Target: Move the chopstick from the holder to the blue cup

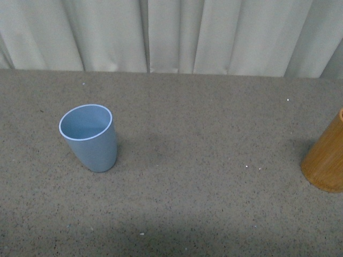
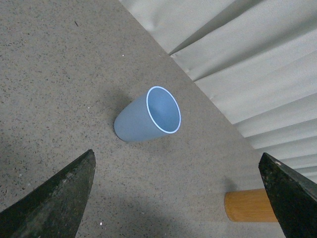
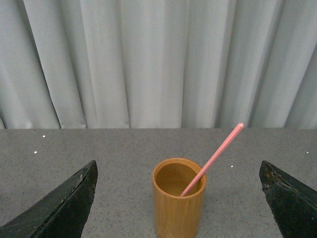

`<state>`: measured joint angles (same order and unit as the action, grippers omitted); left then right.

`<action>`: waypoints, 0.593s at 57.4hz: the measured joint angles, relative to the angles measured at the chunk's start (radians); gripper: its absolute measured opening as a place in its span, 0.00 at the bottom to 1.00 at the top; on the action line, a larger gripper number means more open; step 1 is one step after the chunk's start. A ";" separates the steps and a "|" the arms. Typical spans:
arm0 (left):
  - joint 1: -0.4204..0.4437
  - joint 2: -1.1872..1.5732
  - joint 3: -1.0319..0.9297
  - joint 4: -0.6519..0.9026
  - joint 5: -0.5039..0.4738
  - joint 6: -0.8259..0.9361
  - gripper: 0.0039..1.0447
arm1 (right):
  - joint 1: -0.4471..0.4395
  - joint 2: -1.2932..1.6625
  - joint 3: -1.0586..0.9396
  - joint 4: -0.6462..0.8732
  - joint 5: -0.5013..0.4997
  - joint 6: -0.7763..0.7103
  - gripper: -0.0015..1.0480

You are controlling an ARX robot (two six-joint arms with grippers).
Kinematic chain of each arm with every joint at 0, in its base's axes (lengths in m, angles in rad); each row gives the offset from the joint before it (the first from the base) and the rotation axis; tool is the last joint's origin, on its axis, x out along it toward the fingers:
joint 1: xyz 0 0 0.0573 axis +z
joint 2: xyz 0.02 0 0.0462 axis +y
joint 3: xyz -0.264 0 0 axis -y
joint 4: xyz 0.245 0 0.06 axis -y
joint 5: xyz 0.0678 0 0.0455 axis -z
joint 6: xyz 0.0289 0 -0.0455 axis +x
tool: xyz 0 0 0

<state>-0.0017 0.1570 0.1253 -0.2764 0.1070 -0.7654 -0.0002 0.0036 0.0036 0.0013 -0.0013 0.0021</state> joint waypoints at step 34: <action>-0.007 0.001 0.000 -0.002 -0.024 -0.002 0.94 | 0.000 0.000 0.000 0.000 0.000 0.000 0.91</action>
<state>-0.0086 0.1581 0.1257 -0.2779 0.0830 -0.7673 -0.0002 0.0036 0.0036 0.0013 -0.0013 0.0021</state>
